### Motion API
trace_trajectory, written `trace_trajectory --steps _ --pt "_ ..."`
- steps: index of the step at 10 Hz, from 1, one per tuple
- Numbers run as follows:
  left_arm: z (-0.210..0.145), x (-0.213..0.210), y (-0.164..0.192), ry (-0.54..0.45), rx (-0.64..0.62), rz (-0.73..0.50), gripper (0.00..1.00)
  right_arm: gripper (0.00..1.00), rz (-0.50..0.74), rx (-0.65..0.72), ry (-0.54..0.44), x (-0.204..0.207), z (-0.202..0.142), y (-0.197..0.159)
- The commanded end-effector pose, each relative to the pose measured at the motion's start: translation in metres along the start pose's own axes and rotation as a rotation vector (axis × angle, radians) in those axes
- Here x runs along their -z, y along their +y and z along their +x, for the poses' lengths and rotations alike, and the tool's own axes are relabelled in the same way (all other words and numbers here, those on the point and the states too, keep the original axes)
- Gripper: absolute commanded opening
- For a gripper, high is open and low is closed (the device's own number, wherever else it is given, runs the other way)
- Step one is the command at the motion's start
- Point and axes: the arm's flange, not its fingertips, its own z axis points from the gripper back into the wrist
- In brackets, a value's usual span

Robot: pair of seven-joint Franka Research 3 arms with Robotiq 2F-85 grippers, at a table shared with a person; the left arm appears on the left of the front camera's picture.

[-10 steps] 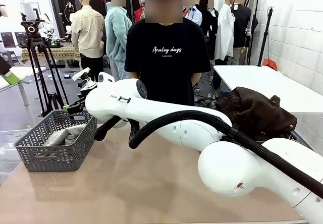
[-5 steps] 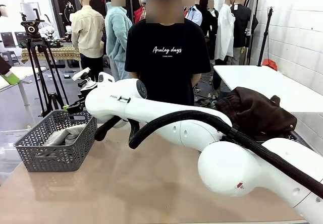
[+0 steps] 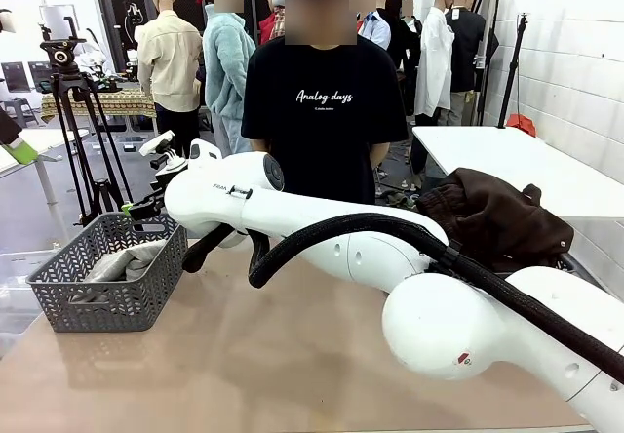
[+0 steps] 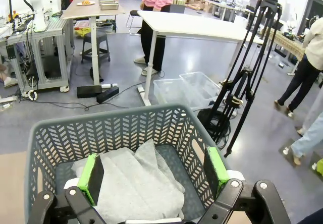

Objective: Sort the tops and bottoms.
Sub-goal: Sort the clothes according to human instructions.

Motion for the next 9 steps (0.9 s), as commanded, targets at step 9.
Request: trace_trajectory --steps 9 --pt "-0.0013 0.0 -0.0001 0.001 0.0 0.0 1.0 1.0 0.0 0.0 0.0 0.0 0.0 0.0"
